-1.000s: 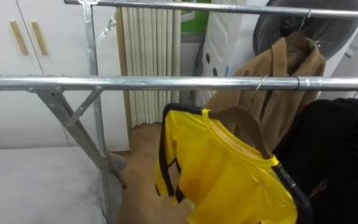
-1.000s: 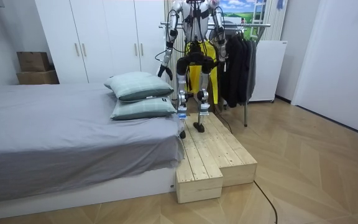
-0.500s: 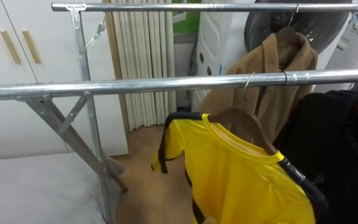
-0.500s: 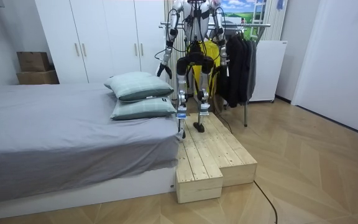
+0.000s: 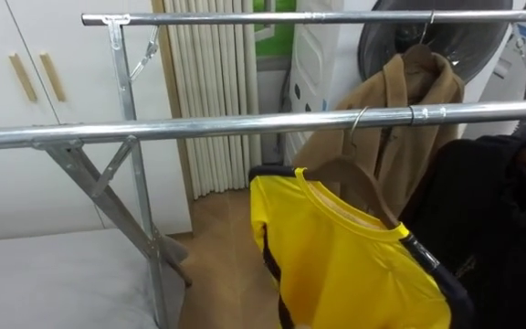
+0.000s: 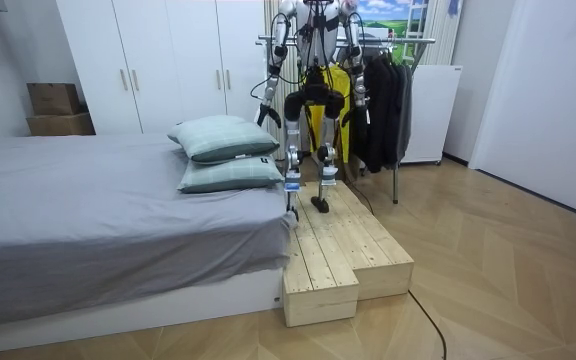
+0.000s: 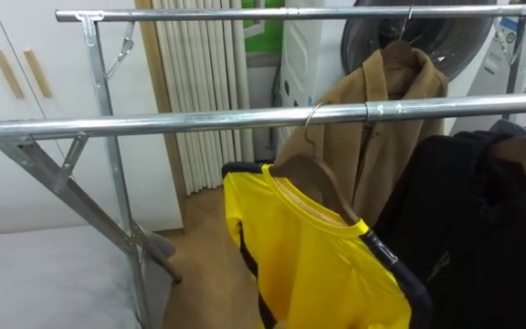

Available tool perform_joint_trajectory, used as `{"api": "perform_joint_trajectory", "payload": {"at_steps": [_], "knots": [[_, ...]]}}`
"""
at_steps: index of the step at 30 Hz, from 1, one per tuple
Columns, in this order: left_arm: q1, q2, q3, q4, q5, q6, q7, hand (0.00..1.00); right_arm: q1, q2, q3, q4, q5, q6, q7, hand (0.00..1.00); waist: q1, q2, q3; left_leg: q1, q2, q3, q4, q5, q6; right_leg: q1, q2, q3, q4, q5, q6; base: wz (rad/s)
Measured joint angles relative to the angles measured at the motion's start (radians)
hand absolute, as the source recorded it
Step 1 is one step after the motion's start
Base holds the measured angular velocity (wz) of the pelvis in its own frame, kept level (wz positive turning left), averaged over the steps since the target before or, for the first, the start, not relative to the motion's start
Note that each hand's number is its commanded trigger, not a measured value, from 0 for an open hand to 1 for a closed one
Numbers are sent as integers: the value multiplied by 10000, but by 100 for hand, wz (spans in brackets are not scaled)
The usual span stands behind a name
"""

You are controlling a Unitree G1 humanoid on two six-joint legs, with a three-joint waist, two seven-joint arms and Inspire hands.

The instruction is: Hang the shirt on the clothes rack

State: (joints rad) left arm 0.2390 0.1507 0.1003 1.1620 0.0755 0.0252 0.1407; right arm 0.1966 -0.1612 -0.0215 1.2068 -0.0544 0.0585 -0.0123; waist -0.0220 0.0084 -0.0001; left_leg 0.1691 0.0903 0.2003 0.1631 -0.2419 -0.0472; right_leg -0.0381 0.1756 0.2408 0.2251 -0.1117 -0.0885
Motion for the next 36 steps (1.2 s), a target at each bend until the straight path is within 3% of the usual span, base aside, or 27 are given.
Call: {"api": "perform_joint_trajectory", "payload": {"at_steps": [6,18,24,28,36], "knots": [[-84,-157,-39,-2,-27,0,-77,0,-162,15,4,-7,4,-7,-97,0,22,106,5,-15,-10,-135,-1,-2,3,12,-1,8,0,24,32,4],[-340,-129,-111,-23,-105,-6,-479,0,-226,62,657,-17,145,-10,-261,0,32,-16,-8,-17,-23,-143,13,-1,3,-3,-4,20,17,45,106,0],[-405,7,-464,-12,-663,-6,-920,0,-430,72,784,-19,191,-24,-310,0,33,69,36,-120,-27,-119,15,-3,6,-102,-19,-3,-26,135,67,0],[-378,13,-464,12,-1123,-5,-1217,0,-455,80,770,-66,789,-161,-283,0,30,128,18,-173,-26,-119,23,-2,6,-163,-60,-220,-19,151,46,1],[-385,10,-461,13,-1905,-7,-1550,0,-376,58,710,-61,1494,-245,-268,0,21,203,-1,-176,-9,-117,20,-2,6,-150,-59,-209,-24,115,41,1]]}}
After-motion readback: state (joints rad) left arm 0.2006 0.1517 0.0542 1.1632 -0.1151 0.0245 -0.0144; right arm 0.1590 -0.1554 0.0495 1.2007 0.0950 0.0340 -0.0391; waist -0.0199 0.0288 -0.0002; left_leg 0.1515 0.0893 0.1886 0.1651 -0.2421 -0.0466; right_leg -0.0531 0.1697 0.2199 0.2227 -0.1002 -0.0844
